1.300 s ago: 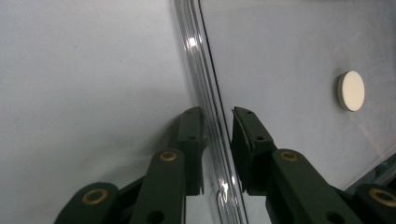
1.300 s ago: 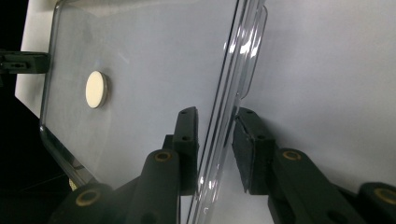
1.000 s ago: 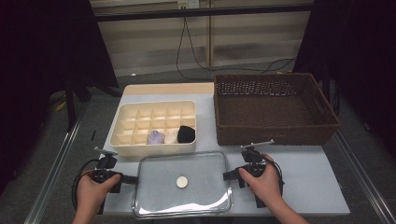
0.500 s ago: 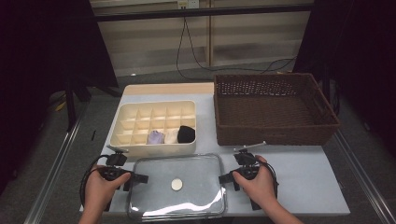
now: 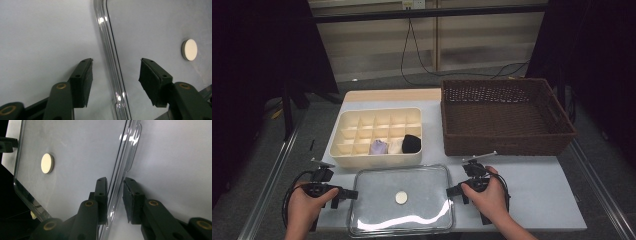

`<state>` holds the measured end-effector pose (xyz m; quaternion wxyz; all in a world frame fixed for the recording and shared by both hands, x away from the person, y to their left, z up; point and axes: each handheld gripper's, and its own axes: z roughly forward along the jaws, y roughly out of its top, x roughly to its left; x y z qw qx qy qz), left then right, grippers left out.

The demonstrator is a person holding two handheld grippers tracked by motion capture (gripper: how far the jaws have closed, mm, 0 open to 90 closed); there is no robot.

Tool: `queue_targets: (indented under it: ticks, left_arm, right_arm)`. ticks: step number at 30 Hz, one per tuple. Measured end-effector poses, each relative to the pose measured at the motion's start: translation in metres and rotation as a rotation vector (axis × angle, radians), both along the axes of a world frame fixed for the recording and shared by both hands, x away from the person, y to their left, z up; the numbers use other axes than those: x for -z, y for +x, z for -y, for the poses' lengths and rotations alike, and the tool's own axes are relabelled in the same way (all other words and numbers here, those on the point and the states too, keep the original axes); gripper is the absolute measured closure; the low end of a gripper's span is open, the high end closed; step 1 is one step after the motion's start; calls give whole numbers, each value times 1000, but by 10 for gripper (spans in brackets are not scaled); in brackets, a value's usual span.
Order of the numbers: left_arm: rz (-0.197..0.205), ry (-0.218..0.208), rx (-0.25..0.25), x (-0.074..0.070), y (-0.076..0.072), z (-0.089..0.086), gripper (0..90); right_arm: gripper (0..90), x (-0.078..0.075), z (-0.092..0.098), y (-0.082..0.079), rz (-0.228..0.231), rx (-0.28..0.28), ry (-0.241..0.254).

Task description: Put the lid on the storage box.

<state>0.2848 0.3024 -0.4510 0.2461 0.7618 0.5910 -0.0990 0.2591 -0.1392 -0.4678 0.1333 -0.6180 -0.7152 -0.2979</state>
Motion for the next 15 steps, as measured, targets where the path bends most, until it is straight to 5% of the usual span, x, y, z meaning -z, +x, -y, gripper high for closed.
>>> queue_targets:
  ticks: [10,15]
  left_arm:
    - [14,29,18,-1,0,18,406]
    - [6,-24,29,2,0,24,398]
  right_arm:
    - [738,-1,0,1,6,-3,-6]
    - [734,-2,5,1,12,10,-21]
